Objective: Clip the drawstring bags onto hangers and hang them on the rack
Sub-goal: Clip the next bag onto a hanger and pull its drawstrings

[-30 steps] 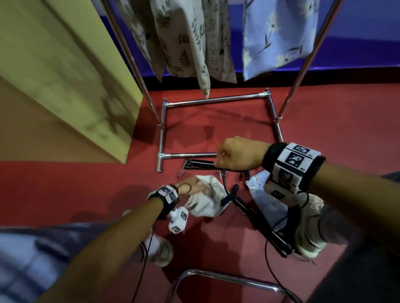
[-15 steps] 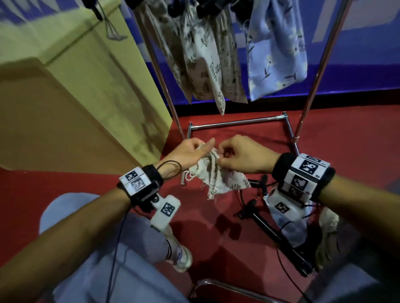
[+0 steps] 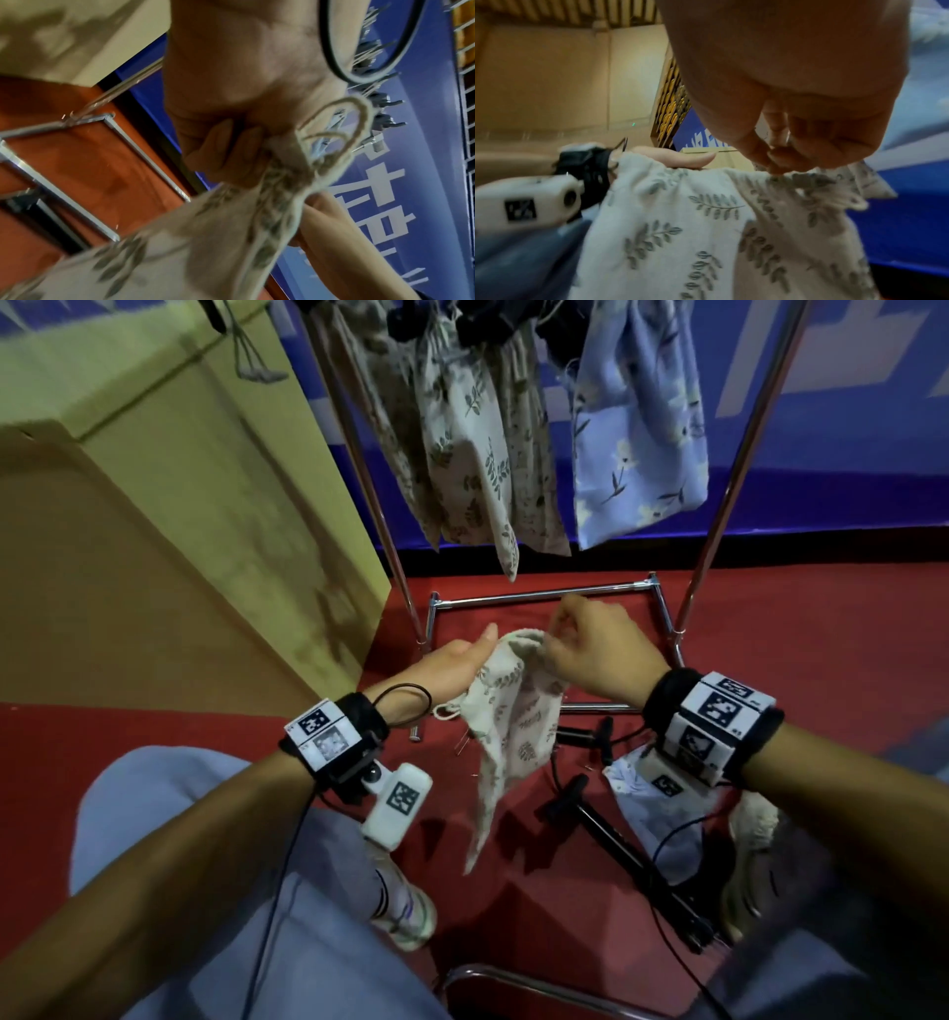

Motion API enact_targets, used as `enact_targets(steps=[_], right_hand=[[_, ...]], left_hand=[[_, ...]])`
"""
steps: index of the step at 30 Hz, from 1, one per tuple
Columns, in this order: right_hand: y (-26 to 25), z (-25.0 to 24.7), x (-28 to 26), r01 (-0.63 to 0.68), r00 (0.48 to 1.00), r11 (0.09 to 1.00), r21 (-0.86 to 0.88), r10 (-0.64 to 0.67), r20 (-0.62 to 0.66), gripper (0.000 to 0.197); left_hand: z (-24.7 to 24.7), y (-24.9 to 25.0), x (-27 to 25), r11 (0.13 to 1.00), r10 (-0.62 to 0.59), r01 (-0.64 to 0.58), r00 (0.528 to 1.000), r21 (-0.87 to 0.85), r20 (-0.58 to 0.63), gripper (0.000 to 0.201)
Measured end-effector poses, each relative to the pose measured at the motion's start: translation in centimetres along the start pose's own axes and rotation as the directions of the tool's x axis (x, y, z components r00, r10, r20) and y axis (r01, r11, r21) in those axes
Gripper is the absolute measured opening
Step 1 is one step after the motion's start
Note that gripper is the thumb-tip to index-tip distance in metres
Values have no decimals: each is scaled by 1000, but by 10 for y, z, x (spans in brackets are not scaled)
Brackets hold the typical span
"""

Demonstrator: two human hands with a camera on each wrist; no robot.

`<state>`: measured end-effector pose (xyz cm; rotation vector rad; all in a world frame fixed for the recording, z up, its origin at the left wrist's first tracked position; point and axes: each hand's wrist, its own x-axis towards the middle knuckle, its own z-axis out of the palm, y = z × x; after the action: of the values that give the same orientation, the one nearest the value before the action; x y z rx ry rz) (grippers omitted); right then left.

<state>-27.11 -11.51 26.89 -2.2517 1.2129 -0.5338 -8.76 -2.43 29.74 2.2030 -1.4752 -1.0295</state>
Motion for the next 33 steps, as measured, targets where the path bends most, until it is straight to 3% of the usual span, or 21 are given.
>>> enact_targets(steps=[2, 4, 5, 7, 10, 14, 17, 20, 22, 25, 27, 30, 33], right_hand=[[-14, 3, -5, -149, 979, 962, 227, 112, 172, 44], [-31, 6, -13, -379, 881, 826, 418, 184, 435, 58], [-36, 8, -17, -447, 840, 767, 460, 183, 511, 60], [-41, 14, -21, -468, 831, 721, 512, 160, 533, 58], [-40, 20, -16, -406, 879, 717, 567, 136, 458, 47], [-34, 21, -5, -335, 921, 779, 530, 152, 359, 47], [-18, 20, 7, -284, 926, 877, 388, 147, 347, 49], [4, 26, 21, -265, 897, 938, 221, 155, 414, 38], [15, 41, 26, -284, 864, 938, 197, 161, 478, 34], [31, 83, 29, -305, 836, 936, 176, 174, 521, 47], [47, 113, 31, -283, 808, 958, 56, 206, 552, 47], [79, 158, 33, -189, 781, 954, -233, 290, 553, 39], [112, 215, 39, -181, 788, 940, -290, 315, 529, 32]], left_hand=[[5, 0, 0, 975, -40, 32, 999, -221, -30, 62], [14, -2, -3, 828, -8, 58, 996, -558, 93, 72], [19, -5, -1, 737, 15, 79, 991, -672, 133, 70], [24, -7, -5, 643, 2, 87, 993, -761, 116, 52], [21, -11, -2, 698, -14, 43, 999, -715, 46, 32], [11, -21, 5, 782, -34, -58, 990, -621, -136, 25], [-10, -31, 12, 898, -48, -122, 927, -422, -371, 27], [-34, -55, 21, 992, 62, -110, 843, -58, -535, 29], [-45, -71, 27, 995, 98, -82, 824, 53, -558, 30], [-50, -91, 37, 990, 138, -111, 808, 81, -573, 31], [-48, -100, 41, 987, 161, -138, 811, 84, -562, 25], [-45, -113, 46, 999, 50, -43, 838, 25, -544, 19], [-42, -127, 52, 994, -106, 107, 856, -27, -505, 27]])
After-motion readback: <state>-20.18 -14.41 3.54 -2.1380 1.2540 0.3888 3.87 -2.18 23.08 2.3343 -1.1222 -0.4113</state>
